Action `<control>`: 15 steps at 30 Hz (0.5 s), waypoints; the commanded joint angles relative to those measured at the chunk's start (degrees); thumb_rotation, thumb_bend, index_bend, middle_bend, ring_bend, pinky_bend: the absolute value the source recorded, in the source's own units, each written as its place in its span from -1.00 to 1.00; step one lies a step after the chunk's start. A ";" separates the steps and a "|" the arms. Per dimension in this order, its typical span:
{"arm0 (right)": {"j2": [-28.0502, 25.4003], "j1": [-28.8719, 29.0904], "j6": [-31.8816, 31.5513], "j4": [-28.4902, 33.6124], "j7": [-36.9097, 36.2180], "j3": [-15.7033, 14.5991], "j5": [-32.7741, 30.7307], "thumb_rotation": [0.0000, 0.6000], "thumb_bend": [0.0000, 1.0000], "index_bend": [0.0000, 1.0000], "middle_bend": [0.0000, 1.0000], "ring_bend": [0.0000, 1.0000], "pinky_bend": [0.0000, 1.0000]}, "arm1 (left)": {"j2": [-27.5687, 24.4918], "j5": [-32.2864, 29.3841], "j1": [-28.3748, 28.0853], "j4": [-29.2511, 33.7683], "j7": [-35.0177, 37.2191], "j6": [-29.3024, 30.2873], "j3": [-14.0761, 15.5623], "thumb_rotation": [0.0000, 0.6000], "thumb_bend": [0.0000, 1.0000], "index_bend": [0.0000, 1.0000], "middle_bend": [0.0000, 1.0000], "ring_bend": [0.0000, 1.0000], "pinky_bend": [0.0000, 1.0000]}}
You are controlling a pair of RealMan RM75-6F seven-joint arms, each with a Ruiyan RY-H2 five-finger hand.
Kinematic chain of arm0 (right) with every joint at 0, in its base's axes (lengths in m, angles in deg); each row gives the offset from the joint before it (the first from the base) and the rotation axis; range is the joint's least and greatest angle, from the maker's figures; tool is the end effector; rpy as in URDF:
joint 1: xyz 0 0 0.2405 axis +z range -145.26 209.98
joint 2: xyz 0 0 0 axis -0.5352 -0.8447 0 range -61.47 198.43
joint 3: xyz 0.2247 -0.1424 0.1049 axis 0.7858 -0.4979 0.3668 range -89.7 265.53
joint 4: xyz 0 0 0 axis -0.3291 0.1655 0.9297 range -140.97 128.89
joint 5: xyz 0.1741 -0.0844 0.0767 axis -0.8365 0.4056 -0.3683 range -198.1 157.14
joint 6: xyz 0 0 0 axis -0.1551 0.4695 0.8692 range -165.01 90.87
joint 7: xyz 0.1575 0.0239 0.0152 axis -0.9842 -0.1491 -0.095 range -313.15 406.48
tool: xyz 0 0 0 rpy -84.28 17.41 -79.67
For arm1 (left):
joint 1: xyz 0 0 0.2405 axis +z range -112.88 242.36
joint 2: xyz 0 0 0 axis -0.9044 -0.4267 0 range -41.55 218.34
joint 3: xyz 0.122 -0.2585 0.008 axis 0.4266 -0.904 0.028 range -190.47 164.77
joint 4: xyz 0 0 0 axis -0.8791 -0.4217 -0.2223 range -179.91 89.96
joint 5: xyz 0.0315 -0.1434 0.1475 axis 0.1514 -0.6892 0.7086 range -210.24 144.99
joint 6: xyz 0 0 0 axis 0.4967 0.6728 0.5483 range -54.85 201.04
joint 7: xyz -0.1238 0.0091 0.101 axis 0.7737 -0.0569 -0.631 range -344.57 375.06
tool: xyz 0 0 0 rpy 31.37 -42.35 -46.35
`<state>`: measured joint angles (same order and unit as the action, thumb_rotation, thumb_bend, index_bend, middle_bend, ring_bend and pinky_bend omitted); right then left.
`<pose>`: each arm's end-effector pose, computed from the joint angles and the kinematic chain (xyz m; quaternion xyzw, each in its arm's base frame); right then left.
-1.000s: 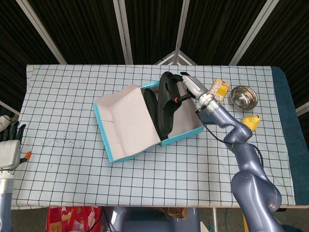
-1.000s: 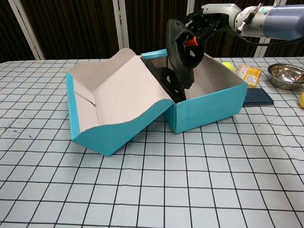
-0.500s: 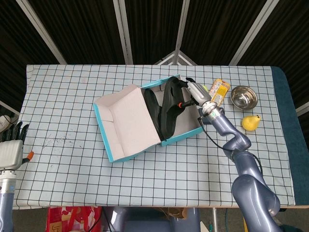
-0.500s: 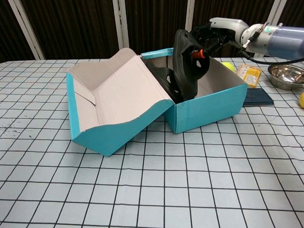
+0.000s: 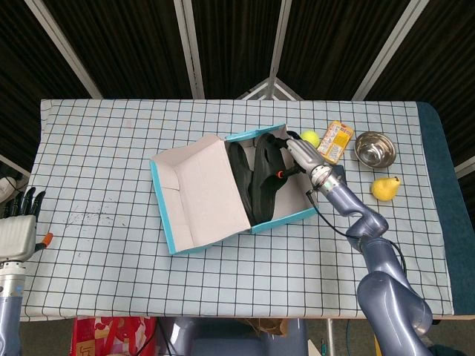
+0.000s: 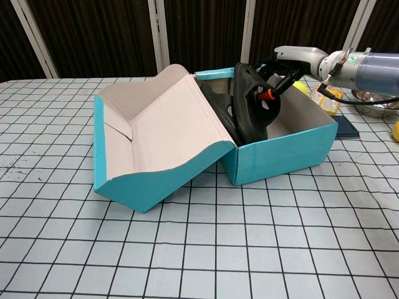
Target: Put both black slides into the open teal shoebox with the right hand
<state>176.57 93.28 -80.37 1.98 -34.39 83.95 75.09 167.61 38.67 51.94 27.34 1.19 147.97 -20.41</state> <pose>-0.1785 -0.5373 -0.0078 0.6712 -0.5115 0.4442 0.3007 -0.3900 0.2675 0.1188 -0.5976 -0.3522 -0.2623 0.6709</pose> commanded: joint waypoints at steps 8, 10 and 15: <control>0.03 -0.44 1.34 0.15 1.64 -2.98 2.23 1.00 -0.28 -0.09 -0.10 -0.48 -1.00 | -0.24 0.33 0.03 0.10 0.49 0.17 0.06 1.00 -0.28 -0.82 -1.00 -1.00 -0.79; 0.13 -0.38 1.41 0.00 2.53 -3.19 2.32 1.00 -0.28 -0.09 -0.10 -0.48 -1.00 | -0.27 0.43 0.01 0.16 0.53 0.18 0.10 1.00 -0.28 -0.82 -1.00 -1.00 -0.79; 0.54 -0.34 1.43 -0.93 7.92 -3.06 1.99 1.00 -0.28 -0.08 -0.10 -0.48 -1.00 | -0.35 0.54 0.03 0.27 0.74 0.25 0.12 1.00 -0.28 -0.82 -1.00 -1.00 -0.79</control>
<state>176.91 92.92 -78.98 1.44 -28.36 80.82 77.25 167.26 39.22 51.97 27.61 1.93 148.21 -20.29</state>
